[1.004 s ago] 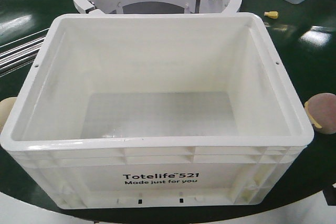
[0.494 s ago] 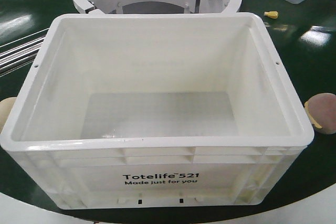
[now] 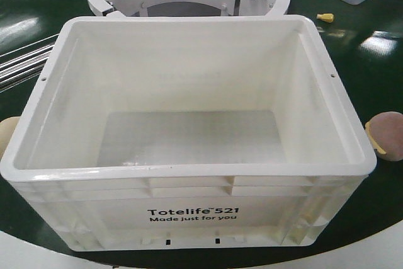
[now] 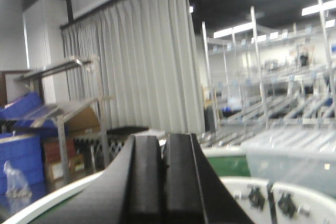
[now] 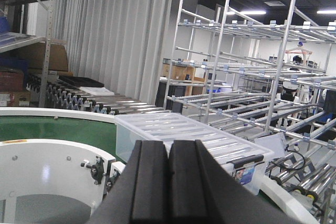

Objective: Place moving items into box and shelve

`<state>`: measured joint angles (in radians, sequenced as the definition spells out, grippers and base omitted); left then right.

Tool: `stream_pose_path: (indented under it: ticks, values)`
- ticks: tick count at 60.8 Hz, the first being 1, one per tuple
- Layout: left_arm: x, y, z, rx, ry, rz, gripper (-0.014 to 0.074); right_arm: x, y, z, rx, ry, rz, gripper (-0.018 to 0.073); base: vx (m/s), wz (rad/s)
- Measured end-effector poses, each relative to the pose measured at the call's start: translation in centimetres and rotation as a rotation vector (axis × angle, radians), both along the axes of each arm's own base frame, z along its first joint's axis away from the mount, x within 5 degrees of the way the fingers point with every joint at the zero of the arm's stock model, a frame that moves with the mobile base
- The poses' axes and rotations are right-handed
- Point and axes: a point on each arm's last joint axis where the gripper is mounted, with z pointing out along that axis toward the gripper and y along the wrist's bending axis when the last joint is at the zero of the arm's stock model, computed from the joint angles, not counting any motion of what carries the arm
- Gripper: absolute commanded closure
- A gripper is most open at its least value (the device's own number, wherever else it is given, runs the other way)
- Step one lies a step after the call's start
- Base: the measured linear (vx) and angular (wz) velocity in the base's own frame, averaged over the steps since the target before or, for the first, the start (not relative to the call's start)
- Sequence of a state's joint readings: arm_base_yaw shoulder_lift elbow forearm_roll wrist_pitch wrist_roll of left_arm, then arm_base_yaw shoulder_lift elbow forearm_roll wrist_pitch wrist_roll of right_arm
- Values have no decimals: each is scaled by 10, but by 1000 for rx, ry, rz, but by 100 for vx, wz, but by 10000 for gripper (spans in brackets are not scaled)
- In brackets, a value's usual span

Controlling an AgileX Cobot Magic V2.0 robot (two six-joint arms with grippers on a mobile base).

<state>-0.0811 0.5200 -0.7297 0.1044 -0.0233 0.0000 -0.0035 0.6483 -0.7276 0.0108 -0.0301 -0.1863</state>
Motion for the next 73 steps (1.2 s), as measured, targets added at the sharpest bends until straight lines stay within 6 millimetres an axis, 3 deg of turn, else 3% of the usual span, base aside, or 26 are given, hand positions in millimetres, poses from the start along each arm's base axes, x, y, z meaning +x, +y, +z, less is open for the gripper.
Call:
stream_pose_path:
  ticks: [13,25,33,41,55,63,73]
  values:
    - [65,-5,-22,38,211,5,603,50,0,-27,37,168,2,561,0,0]
    - [89,-7,-35,44,280,2,603,70,0,-42,50,245,1,551,0,0]
    - [96,-8,-41,47,313,2,587,74,-1,-46,51,262,1,507,0,0]
    - [98,-7,-50,12,410,4,512,74,0,-46,44,269,0,368,0,0]
    - [97,-7,-60,-36,524,10,208,74,0,-49,18,294,0,52,0,0]
    - [97,-7,-55,-51,473,3,76,74,0,-49,14,294,0,15,0,0]
    - [97,-7,-53,-131,507,-1,74,73,0,-55,32,373,4,25,0,0]
